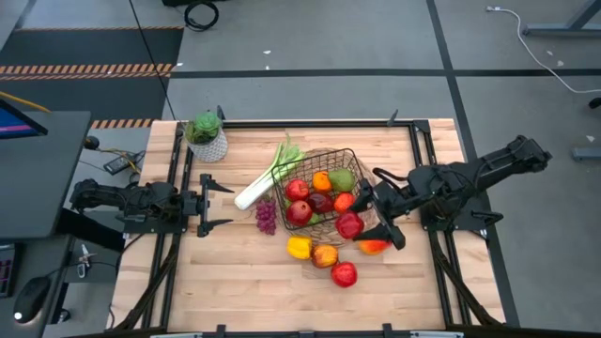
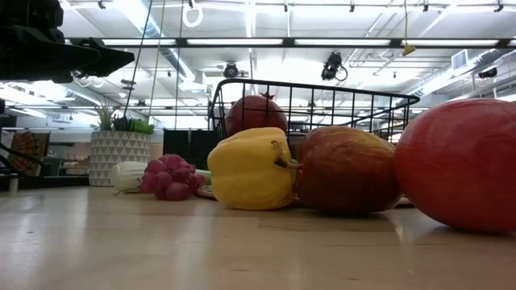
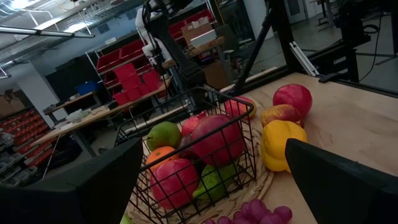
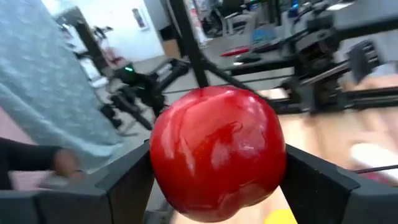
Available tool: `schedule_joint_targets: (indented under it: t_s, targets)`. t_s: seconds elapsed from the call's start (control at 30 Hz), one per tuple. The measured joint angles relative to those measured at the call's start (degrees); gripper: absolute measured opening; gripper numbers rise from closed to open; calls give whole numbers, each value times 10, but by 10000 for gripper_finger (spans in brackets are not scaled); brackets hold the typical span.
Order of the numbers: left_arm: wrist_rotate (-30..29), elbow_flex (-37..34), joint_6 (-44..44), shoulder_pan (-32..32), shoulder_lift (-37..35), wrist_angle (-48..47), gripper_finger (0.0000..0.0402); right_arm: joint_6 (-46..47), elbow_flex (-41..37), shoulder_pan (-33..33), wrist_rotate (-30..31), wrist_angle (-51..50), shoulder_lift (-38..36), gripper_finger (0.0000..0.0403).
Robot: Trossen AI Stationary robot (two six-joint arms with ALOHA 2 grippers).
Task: Build produce basket
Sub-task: Put the red apple into the black wire basket
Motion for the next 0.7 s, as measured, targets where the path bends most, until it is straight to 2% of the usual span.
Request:
schedule_joint_targets:
  t_s: [0.43,0.53,0.7]
  targets:
    - [0,0,0,0,0,0,400,-123,0,-36,4,-27,20,315]
    - [0,0,0,0,0,0,400,-154,0,-44,41,-41,38,315]
    - [0,0,0,0,0,0,400,-157,0,-85,125,-126,96,315]
